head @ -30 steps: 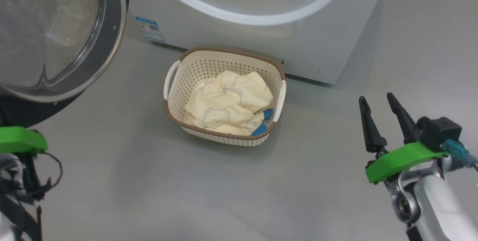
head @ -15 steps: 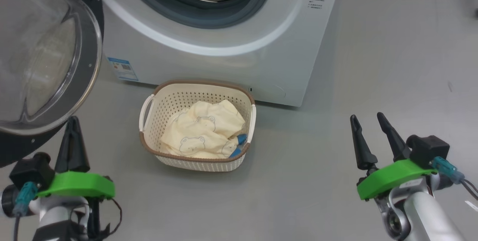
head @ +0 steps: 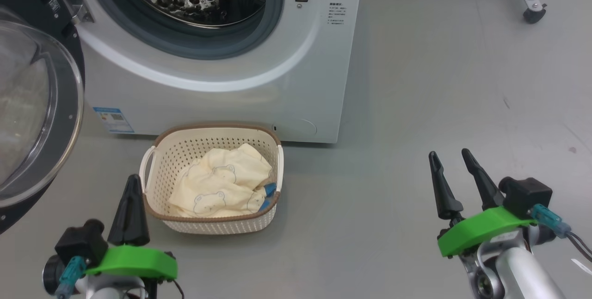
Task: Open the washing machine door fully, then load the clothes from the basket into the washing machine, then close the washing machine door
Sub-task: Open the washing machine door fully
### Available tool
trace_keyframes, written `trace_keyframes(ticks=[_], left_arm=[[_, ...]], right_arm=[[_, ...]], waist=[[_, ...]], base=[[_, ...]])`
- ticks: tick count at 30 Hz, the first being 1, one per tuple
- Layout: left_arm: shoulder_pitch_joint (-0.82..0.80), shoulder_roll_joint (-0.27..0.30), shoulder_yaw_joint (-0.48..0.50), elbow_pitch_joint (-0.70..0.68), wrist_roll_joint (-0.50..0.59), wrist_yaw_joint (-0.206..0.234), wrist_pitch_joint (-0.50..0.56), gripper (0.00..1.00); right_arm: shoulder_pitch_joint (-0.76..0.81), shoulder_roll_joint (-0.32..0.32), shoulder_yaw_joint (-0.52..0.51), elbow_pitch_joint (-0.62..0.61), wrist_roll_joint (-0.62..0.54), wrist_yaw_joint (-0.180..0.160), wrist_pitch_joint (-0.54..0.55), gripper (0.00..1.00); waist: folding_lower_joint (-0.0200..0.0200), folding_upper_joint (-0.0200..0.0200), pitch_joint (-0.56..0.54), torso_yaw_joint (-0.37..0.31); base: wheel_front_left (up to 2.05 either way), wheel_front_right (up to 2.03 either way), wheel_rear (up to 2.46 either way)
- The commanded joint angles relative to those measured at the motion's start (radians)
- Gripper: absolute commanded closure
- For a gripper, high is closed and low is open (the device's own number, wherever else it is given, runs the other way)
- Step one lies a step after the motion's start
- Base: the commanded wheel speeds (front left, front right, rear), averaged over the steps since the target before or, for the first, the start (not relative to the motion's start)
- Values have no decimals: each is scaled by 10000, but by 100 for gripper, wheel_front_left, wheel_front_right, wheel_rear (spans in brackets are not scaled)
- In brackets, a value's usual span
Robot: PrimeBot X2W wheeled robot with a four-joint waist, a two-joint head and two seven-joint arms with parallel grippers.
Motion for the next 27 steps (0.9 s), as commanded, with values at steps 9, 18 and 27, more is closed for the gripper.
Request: trace_keyframes(ticks=[9,18,27], left_arm=[[110,2,-147,-511,65,114,-94,96],[75,-18,-234,-446,184,162,-132,0],[13,-24,-240,-215,184,156,-142,0]], right_arm=[[-62,84,154,-497,23,40,-121,0],[-42,125,104,-543,2,40,-121,0],[-36,128,73,-500,-51,40,-122,0]], waist=[[1,-1,-76,-299],[1,-1,-45,-291],[1,-1,-45,-303]], base=[[0,0,0],[0,0,0],[0,0,0]])
